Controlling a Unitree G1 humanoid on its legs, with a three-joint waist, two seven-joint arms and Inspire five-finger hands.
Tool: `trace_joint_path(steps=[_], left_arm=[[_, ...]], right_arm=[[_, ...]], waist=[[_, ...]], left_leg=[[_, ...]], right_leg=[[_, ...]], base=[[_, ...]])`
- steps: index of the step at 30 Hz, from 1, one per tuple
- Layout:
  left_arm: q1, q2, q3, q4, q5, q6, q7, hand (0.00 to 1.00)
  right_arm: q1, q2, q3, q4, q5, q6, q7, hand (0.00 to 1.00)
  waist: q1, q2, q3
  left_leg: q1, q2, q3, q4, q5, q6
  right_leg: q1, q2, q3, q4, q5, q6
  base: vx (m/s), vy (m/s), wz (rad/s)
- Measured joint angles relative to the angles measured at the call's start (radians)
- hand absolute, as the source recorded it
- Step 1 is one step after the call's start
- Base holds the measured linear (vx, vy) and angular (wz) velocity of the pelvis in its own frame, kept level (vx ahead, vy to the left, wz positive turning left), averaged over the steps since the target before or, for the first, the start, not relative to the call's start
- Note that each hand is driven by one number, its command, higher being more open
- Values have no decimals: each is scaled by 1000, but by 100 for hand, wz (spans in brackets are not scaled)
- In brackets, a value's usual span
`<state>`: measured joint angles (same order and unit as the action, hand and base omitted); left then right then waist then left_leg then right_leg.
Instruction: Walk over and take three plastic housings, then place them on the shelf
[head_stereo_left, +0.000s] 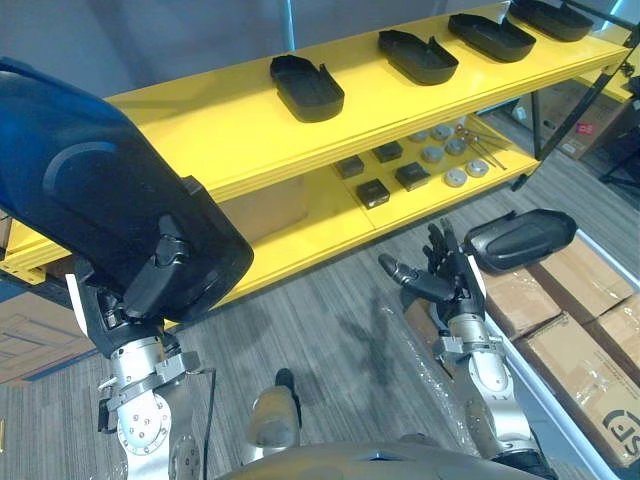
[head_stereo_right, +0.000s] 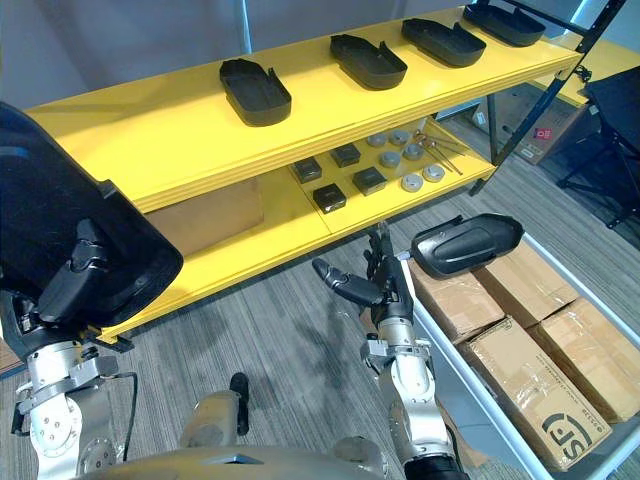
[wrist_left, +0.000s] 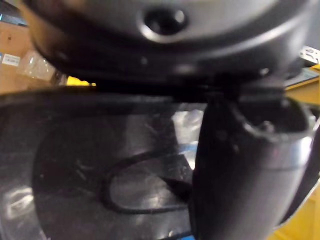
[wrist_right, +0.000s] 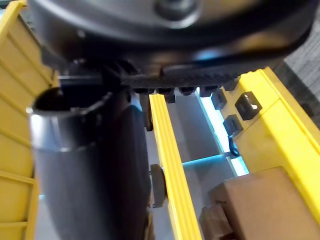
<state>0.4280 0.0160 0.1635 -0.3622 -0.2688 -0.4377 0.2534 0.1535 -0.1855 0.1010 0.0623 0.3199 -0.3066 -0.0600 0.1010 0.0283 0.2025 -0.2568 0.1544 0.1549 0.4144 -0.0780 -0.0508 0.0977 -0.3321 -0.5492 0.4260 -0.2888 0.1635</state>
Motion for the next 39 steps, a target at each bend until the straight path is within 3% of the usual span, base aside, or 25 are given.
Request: trace_joint_path(steps=[3, 4, 6, 7, 8, 9, 10, 11, 13, 15, 17, 18, 19, 20, 22, 23, 25, 30, 35, 39], left_arm=[[-27, 14, 18, 0, 57, 0, 5, 0], [-49, 44, 22, -1, 59, 0, 3, 0], [-98, 69, 30, 2, 53, 1, -23, 0], [-131, 79, 31, -1, 53, 1, -39, 0], [-145, 87, 32, -2, 55, 1, -43, 0], [-170, 107, 33, -3, 73, 1, -40, 0], [-197, 122, 40, -2, 85, 1, -32, 0], [-208, 125, 42, -2, 84, 1, -29, 0], [-252, 132, 43, 0, 84, 1, -27, 0], [-294, 137, 36, 2, 84, 1, -31, 0], [-334, 145, 15, 26, 84, 1, -41, 0], [-346, 150, 5, 39, 84, 1, -41, 0], [-349, 162, -8, 46, 83, 5, -43, 0], [-346, 165, -17, 49, 85, 7, -53, 0], [-340, 161, -25, 42, 84, 7, -58, 0], [-340, 159, -26, 41, 83, 13, -65, 0], [-336, 159, -24, 38, 82, 26, -95, 0], [-313, 158, 2, 37, 22, 49, -199, 0], [-316, 175, 0, 47, -4, 60, -255, 0], [-359, 235, -4, 98, -44, 146, -339, 0]], right_arm=[[-16, 21, 8, 0, -1, -11, -18, 100], [-16, 36, 5, 0, -1, -11, -19, 100], [-21, 40, 3, 0, 1, -11, -6, 100], [-23, 40, -3, 0, 1, -12, 9, 100], [-26, 40, -4, 0, 1, -12, 14, 100], [-39, 42, -4, 0, -1, -12, 35, 100], [-70, 40, -4, 0, -1, -12, 56, 100], [-88, 39, -4, 0, -1, -12, 63, 100], [-150, 26, -25, -11, 1, -12, 93, 100], [-184, 3, -54, -59, 0, -13, 94, 100], [-198, -24, -85, -107, -2, -17, 88, 100], [-202, -33, -91, -122, -3, -17, 79, 100], [-206, -39, -91, -140, -8, -17, 74, 100], [-214, -52, -92, -152, -29, -15, 75, 100], [-258, -94, -90, -157, -41, -4, 85, 100], [-286, -125, -92, -158, -40, 8, 86, 100], [-293, -154, -117, -185, -40, 26, 88, 100], [-192, -150, -258, -321, -40, 35, 96, 100], [-139, -102, -287, -351, -40, 35, 99, 100], [-76, -73, -282, -354, -8, 40, 149, 100]], waist=[[10, -15, 4], [13, -43, -3], [6, -60, -9], [3, -59, -9], [3, -60, -9], [-7, -61, -11], [-25, -57, -8], [-32, -54, -7], [-44, -43, -4], [-52, -46, -8], [-66, -41, -9], [-77, -43, -11], [-82, -67, -21], [-75, -76, -26], [-52, -51, -35], [-50, -31, -45], [-46, -17, -70], [-80, -21, -82], [-106, -20, -85], [-119, -8, -104]], left_leg=[[-13, -23, 0, 98, -81, 14], [-2, -61, 1, 102, -112, 19], [24, -113, -18, 83, -119, 40], [51, -132, -34, 54, -111, 44], [70, -141, -45, 31, -109, 49], [114, -146, -71, -23, -100, 65], [145, -146, -105, -57, -93, 78], [164, -144, -118, -77, -82, 72], [237, -139, -162, -140, -68, 68], [243, -132, -203, -143, -69, 66], [243, -130, -275, -138, -77, 54], [244, -131, -311, -131, -86, 38], [249, -145, -342, -121, -106, 7], [261, -137, -353, -119, -136, -24], [266, -85, -350, -118, -154, -52], [263, -45, -336, -128, -146, -61], [269, -3, -318, -168, -134, -82], [271, 24, -114, -214, -58, -79], [322, 2, -51, -300, -26, -72], [338, -8, 15, -314, -26, -72]], right_leg=[[45, -40, -8, 9, -25, 36], [81, -71, -24, -5, -28, 42], [36, -123, 37, 150, 47, -26], [-37, -148, 110, 283, 144, -116], [-69, -152, 155, 333, 213, -134], [-123, -142, 244, 428, 292, -108], [-179, -100, 290, 515, 199, -124], [-198, -77, 296, 529, 161, -122], [-236, 16, 284, 381, 70, -134], [-266, 90, 340, 176, 65, -138], [-290, 143, 438, 33, 87, -116], [-285, 161, 484, -24, 137, -114], [-278, 162, 521, -65, 306, -110], [-244, 153, 517, -72, 284, -65], [-165, 192, 459, -198, 258, -50], [-127, 226, 426, -271, 287, -66], [-92, 264, 404, -351, 318, -83], [-46, 245, 335, -409, 332, -92], [-48, 230, 360, -419, 340, -80], [-49, 229, 415, -474, 384, -75]], base=[[116, 174, 15], [232, 170, 42], [277, 186, 58], [195, 188, 52], [263, 194, 58], [290, 105, 57], [339, 77, 61], [329, 32, 59], [268, -7, 55], [238, -117, 81], [182, -159, 108], [160, -206, 113], [231, -406, 121], [226, -425, 85], [159, -362, 35], [106, -255, 33], [77, -158, 27], [58, -52, 32], [-19, 29, -8], [-37, 33, -44]])
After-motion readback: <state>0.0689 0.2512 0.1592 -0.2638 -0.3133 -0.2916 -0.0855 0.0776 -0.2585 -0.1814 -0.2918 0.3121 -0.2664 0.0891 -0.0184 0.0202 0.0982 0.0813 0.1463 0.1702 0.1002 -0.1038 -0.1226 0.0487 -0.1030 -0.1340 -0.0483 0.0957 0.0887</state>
